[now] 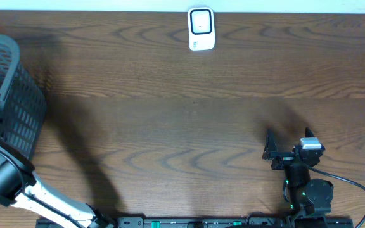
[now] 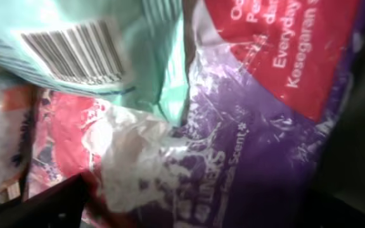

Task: Scan the item barcode
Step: 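Reach the left gripper into the basket and grasp the pink-purple packet, then carry the packet to the scanner with the left gripper, drop it on table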

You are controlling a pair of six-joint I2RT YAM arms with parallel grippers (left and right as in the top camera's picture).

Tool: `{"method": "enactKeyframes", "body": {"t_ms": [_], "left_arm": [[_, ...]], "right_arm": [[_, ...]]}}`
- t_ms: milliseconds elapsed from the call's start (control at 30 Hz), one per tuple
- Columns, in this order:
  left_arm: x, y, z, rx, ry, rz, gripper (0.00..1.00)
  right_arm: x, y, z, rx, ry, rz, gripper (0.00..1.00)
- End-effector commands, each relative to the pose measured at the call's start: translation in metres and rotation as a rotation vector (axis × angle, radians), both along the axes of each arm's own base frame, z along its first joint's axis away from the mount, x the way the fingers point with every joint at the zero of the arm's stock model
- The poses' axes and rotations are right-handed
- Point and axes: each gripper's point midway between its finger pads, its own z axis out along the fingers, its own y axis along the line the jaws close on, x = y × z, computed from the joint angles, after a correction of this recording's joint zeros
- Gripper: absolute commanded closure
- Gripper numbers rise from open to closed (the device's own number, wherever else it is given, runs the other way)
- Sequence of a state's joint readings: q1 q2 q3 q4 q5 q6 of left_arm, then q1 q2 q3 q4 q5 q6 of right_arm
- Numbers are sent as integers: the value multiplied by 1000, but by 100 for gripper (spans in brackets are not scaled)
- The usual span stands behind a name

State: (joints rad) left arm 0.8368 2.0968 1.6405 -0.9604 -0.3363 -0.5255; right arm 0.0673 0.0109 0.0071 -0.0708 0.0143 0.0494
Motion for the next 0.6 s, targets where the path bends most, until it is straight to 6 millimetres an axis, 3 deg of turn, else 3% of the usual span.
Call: {"method": "enactKeyframes", "body": {"t_ms": [0, 33, 67, 100, 167, 333, 500, 533, 567], "left_arm": [[4, -5, -15, -44, -14, 8, 19], [7, -8, -16, -60, -33, 7, 34], [9, -7, -16, -59, -43, 6, 72], [9, -7, -16, -57, -45, 6, 93], [9, -8, -12, -59, -42, 3, 93], [22, -10, 44, -39, -147, -9, 93], [66, -24, 146, 24, -529, -93, 92], [82, -34, 193, 71, -699, -155, 93], [87, -38, 216, 98, -772, -187, 93]], "right_arm": [[0, -1, -1, 14, 1, -2, 1], [0, -1, -1, 14, 1, -2, 1], [0, -1, -1, 14, 1, -2, 1], [0, -1, -1, 14, 2, -2, 1], [0, -1, -1, 14, 1, -2, 1], [0, -1, -1, 14, 1, -2, 1], [0, -1, -1, 14, 1, -2, 1], [0, -1, -1, 14, 1, -2, 1], [0, -1, -1, 14, 1, -2, 1]]}}
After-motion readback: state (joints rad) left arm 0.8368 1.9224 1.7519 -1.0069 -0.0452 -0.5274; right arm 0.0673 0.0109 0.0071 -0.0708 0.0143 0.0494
